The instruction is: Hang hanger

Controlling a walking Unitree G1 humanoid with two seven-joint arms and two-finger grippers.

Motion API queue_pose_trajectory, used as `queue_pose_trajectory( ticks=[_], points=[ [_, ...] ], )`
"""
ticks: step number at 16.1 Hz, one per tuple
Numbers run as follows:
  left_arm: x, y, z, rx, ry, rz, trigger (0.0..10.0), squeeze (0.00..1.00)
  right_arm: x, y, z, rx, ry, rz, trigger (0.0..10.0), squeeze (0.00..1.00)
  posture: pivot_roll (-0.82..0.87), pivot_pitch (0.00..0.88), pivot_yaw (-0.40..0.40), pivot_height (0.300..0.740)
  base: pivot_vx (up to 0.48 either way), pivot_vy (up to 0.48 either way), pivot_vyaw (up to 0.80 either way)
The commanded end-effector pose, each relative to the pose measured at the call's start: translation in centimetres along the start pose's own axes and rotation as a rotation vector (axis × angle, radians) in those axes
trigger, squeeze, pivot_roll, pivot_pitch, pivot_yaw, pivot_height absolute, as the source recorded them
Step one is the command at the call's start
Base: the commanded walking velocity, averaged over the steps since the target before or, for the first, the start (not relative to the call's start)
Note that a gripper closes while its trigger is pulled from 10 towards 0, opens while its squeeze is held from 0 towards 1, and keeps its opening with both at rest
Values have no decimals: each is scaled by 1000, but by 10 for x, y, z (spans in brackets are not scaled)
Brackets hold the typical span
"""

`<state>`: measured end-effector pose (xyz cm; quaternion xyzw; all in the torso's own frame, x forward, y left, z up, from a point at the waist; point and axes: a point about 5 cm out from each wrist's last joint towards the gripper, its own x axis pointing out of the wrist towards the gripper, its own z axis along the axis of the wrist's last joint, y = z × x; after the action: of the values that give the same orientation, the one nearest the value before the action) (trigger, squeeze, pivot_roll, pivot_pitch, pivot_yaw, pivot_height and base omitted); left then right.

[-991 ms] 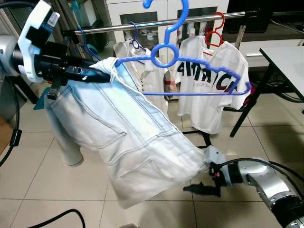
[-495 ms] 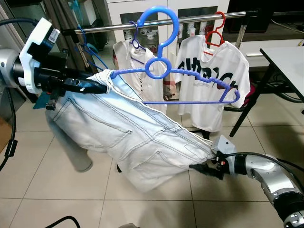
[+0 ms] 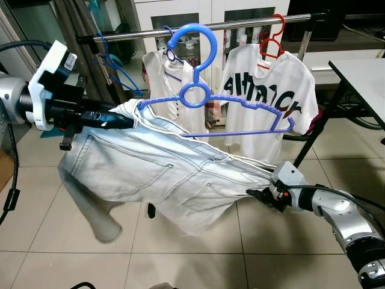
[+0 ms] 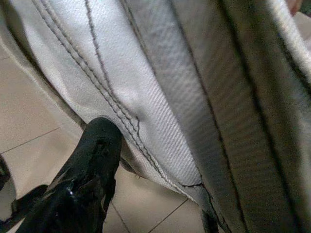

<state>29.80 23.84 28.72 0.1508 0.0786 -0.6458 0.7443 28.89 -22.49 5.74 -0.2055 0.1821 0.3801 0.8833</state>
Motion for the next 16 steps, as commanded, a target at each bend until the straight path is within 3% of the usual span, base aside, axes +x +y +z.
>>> queue_pose_trajectory(
  ticks=[1,5,7,11,16],
  points=[
    [-23,-2,16,70,-2,88,0,0,-11,-12,-9,38,40,-89,0,0,-72,0,115,740,0,0,0],
    [-25,-7,7,65,14,122,0,0,-19,-23,-11,1,65,-208,0,0,-72,0,115,740,0,0,0],
    [-24,-18,-1,64,19,149,0,0,-30,-42,-5,-28,55,-376,0,0,-72,0,116,740,0,0,0],
    [-12,-35,-19,95,41,187,0,0,-44,-69,12,-44,3,-548,0,0,-74,0,113,740,0,0,0],
    [2,-60,-46,39,71,182,0,0,-51,-87,36,-120,-37,-598,0,0,-82,0,105,740,0,0,0]
  ],
)
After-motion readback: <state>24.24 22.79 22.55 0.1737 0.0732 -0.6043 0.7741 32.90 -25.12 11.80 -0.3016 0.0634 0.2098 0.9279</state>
